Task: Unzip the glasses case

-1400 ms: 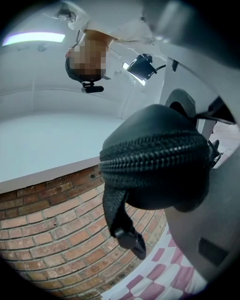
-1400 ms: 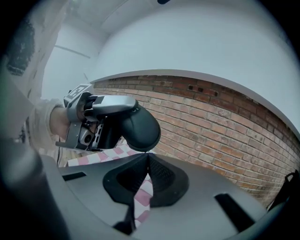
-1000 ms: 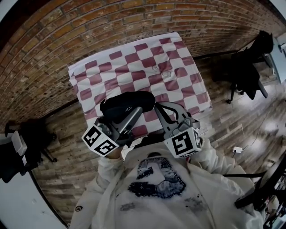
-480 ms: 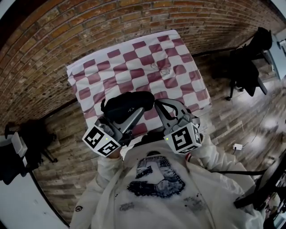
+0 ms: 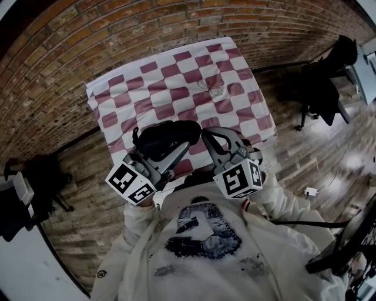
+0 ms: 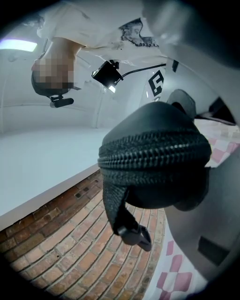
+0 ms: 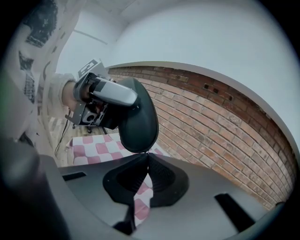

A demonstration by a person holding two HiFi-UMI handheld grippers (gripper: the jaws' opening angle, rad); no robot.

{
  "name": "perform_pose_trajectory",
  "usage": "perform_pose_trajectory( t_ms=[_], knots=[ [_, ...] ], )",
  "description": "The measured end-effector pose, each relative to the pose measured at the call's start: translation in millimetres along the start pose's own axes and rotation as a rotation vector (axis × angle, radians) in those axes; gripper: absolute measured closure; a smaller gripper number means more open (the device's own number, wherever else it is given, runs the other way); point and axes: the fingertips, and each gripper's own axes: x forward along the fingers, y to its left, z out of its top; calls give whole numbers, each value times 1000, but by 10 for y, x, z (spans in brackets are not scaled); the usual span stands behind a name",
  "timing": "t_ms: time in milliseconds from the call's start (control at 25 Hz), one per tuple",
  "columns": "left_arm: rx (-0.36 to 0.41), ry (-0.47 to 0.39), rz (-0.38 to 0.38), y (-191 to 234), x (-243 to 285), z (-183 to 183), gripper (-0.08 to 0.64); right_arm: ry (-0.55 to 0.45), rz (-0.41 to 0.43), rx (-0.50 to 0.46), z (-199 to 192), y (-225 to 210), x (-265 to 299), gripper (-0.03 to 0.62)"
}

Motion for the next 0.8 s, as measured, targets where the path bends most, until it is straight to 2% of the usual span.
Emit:
perform_pose_trajectory(
  t_ms=[280,800],
  knots=[
    [-17,52,-12,22,-22,-102,295,18,5,-45,-35,46,25,578],
    [4,151,-43,-44,-48,-259,298,40,24,-146,-83,136,8,578]
  ],
)
